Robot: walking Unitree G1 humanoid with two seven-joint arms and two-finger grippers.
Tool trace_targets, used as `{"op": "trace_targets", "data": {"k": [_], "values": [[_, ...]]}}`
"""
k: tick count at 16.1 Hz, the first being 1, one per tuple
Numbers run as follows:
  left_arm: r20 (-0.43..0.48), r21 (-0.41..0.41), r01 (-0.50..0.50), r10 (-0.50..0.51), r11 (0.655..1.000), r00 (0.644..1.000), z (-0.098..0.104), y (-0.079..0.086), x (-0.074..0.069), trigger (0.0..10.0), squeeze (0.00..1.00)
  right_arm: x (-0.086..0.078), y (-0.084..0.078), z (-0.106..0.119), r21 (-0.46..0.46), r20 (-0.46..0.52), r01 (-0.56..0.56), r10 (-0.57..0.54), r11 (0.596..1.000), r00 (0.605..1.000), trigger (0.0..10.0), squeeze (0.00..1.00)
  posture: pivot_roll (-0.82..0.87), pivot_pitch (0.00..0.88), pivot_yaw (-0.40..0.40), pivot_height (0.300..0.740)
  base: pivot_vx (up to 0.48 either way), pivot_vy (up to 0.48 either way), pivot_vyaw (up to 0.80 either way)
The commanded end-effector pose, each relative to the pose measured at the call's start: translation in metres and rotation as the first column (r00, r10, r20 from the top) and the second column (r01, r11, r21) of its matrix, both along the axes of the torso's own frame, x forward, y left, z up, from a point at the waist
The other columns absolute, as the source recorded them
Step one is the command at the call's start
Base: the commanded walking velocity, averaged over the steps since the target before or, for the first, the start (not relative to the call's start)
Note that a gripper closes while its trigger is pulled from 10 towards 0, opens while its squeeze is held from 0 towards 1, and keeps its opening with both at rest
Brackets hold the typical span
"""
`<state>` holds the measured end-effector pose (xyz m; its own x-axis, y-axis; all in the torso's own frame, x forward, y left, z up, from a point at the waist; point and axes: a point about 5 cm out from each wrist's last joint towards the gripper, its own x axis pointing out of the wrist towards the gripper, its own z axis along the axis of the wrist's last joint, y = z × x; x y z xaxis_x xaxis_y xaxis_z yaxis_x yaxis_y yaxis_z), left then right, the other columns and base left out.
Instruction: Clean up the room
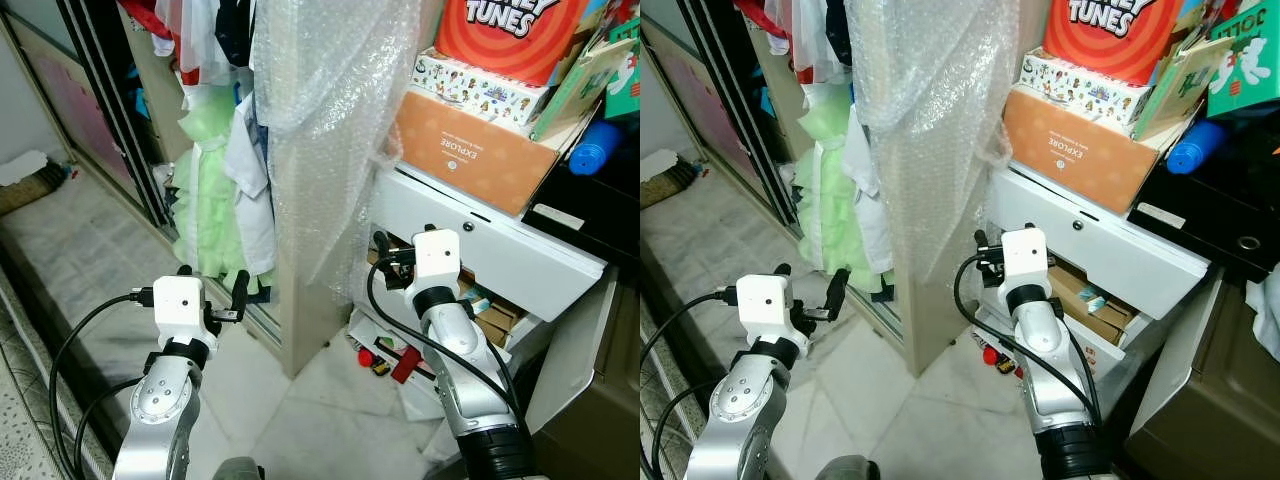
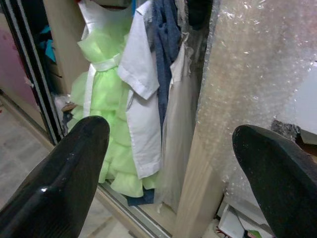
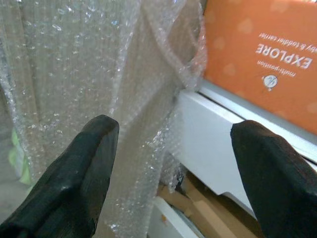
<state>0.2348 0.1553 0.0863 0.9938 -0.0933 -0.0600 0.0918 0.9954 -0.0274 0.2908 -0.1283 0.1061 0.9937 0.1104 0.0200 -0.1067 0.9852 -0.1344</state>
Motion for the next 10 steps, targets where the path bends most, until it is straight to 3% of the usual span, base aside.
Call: {"op": "trace_targets", "data": {"k": [1,10], "values": [[0.003,0.001,0.011,-0.011,1.0,1.0,0.0027,0.0,0.0006,10.0,0.0,-0.0017,-0.004,0.0037,-0.026,0.028,0.016,-0.016,1.0,0.999,10.0,0.0,0.09,0.0,-0.033,0.74,0.0,0.0,0.8],[0.014,0.01,0.026,-0.026,1.0,1.0,0.0049,-0.004,0.0099,10.0,0.0,-0.0005,-0.0009,0.0013,-0.019,0.029,0.005,-0.004,1.0,1.0,10.0,0.0,0.09,0.0,-0.028,0.74,0.0,0.0,0.8]]}}
